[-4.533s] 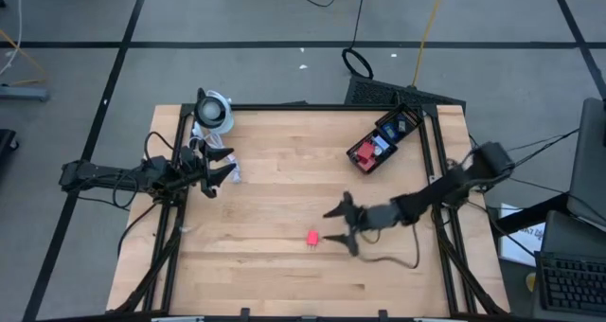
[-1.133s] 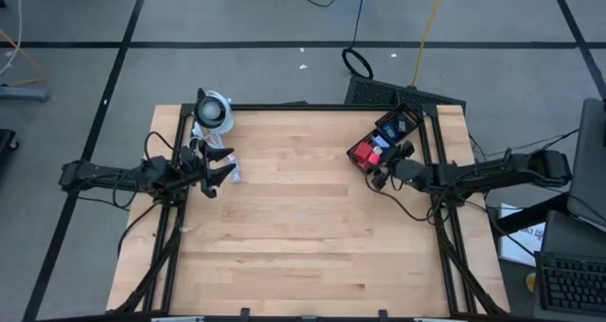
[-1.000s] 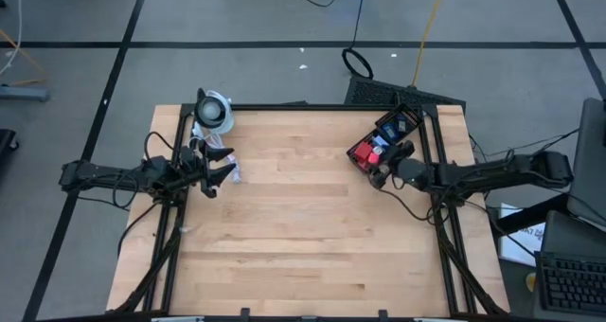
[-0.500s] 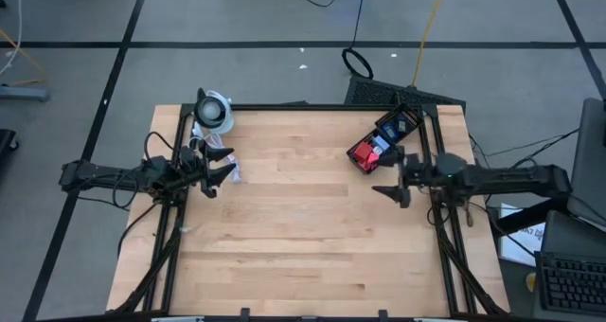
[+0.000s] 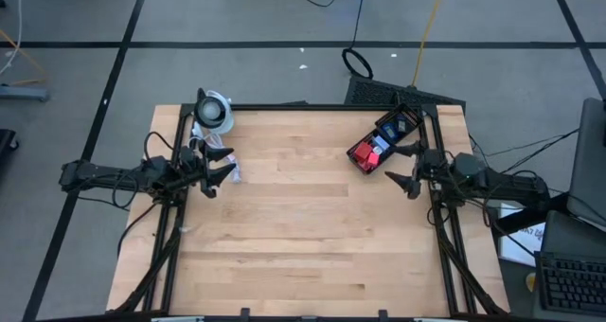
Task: Pick & Place Office items
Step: Return to Home Position
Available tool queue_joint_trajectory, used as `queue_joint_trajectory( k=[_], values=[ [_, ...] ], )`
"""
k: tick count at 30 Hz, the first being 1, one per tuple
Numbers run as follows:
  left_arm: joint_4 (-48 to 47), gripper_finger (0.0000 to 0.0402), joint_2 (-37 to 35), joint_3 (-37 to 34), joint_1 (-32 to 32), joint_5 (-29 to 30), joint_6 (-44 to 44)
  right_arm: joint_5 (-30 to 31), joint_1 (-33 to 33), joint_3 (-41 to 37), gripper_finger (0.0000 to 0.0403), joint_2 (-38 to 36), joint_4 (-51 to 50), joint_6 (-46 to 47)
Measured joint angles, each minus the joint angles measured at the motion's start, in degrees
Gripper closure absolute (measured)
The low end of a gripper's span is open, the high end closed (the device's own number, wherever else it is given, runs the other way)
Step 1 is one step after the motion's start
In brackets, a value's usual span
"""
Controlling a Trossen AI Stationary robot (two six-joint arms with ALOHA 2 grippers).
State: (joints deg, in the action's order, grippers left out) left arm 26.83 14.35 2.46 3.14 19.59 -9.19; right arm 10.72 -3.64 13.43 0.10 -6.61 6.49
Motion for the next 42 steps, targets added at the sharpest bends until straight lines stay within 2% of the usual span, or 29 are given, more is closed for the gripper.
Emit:
queue_joint_trajectory(
  k=[7,20,31,38,42],
  values=[
    [-0.1,0.0135,0.0,0.0,0.0,0.0,0.0,1.9,0.0,-0.4,0.0009,0.0,-3.9,-2.6],
    [0.0,0.0135,0.0,0.0,0.0,0.0,0.0,2.6,0.0,-9.7,0.0009,0.2,10.2,-3.1],
    [-0.2,0.0135,0.0,0.0,0.0,0.0,1.5,2.6,0.0,-10.1,0.0009,0.1,10.5,-2.3],
    [-12.2,0.0135,0.0,0.0,0.0,-4.5,3.1,2.6,0.0,-10.1,0.0009,0.2,10.4,-2.3],
    [-15.4,0.0135,-0.3,0.0,0.0,-5.1,2.9,2.6,0.0,-10.1,0.0009,0.2,10.4,-2.5]
  ],
)
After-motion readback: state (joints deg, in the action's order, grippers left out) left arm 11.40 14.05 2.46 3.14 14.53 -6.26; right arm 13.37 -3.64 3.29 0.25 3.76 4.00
